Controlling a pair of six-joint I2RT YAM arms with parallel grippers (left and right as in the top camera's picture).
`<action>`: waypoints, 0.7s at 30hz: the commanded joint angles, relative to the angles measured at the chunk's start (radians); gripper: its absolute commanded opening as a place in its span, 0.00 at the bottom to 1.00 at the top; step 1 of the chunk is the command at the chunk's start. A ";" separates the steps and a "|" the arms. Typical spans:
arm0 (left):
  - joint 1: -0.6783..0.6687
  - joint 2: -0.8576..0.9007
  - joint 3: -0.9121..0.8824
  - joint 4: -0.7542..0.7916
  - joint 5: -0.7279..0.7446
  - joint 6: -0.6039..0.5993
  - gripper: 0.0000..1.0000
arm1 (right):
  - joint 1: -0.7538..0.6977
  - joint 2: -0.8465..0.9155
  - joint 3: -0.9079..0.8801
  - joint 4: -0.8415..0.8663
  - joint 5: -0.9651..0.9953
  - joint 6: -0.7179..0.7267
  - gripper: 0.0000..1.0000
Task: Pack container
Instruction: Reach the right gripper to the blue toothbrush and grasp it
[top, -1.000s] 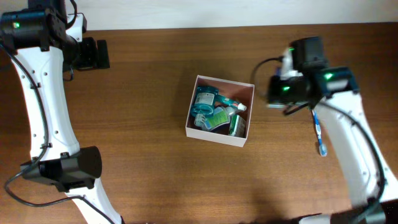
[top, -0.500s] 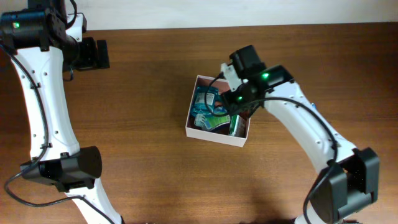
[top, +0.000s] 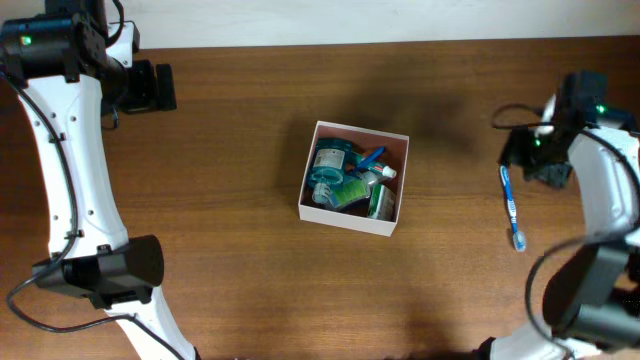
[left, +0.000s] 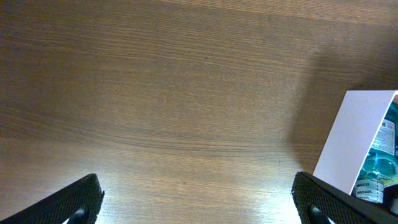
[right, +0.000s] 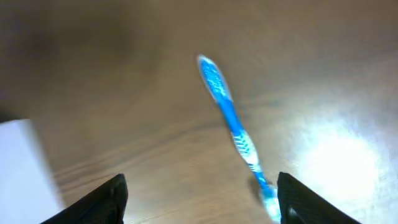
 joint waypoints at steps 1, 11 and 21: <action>0.003 -0.031 0.014 -0.001 -0.008 -0.010 0.99 | -0.047 0.104 -0.024 0.003 0.008 0.011 0.70; 0.003 -0.031 0.014 -0.001 -0.008 -0.010 0.99 | -0.069 0.294 -0.025 0.033 0.008 0.008 0.48; 0.003 -0.031 0.014 -0.001 -0.008 -0.010 0.99 | -0.068 0.263 -0.018 -0.002 -0.049 0.011 0.04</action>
